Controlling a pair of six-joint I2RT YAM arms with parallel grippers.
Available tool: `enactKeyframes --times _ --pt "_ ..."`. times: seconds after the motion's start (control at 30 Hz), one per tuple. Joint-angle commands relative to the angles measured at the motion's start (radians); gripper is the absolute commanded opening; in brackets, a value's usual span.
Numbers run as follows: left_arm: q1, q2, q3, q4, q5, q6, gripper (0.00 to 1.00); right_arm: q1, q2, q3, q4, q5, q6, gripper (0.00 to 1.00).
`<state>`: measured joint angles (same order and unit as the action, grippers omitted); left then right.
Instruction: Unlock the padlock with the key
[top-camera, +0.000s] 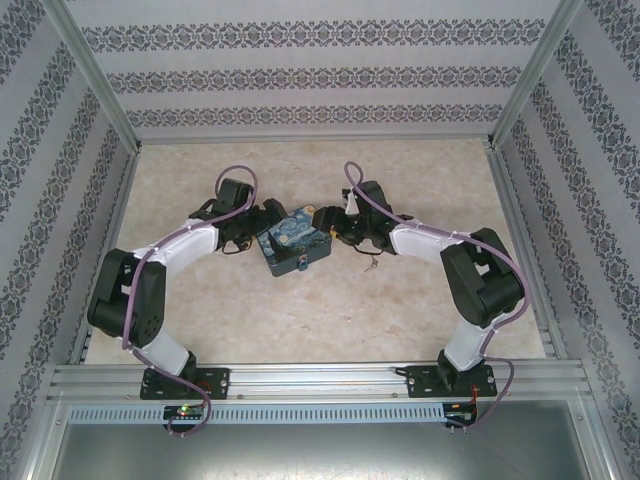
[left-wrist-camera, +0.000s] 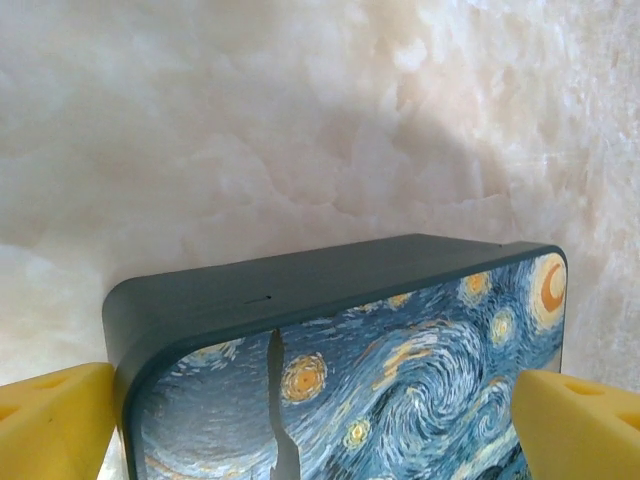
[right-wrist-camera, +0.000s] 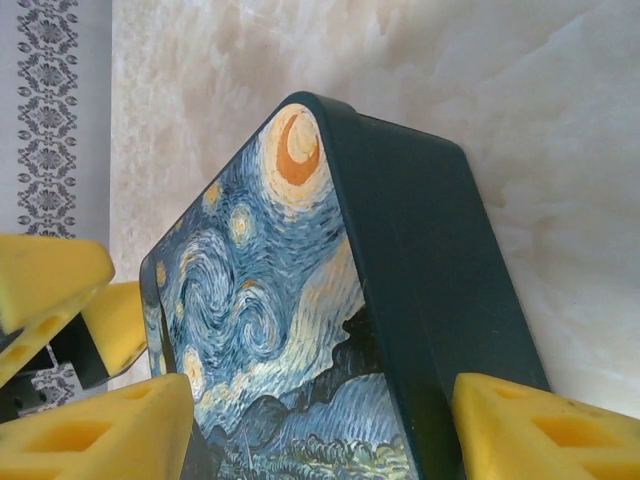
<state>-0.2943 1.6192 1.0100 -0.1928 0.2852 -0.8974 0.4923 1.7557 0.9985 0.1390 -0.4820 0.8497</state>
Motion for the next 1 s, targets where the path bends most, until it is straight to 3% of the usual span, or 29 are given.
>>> enactKeyframes --times 0.0,0.63,0.73,0.8,0.97 --pt "-0.012 0.031 0.052 0.039 0.059 0.023 0.99 0.030 -0.071 -0.043 0.050 0.027 0.027 0.69" --pt "-0.031 0.159 0.073 0.175 0.201 -0.039 1.00 0.036 -0.130 -0.129 0.033 0.228 0.104 0.74" --pt "-0.030 0.157 0.053 0.196 0.201 -0.061 0.99 0.028 -0.141 -0.129 0.014 0.266 0.104 0.80" --pt "-0.030 0.156 0.052 0.192 0.199 -0.058 0.99 0.022 -0.159 -0.134 -0.006 0.306 0.102 0.97" --pt "-0.013 0.143 0.061 0.158 0.174 -0.035 0.99 0.001 -0.250 -0.145 -0.084 0.425 0.052 0.98"
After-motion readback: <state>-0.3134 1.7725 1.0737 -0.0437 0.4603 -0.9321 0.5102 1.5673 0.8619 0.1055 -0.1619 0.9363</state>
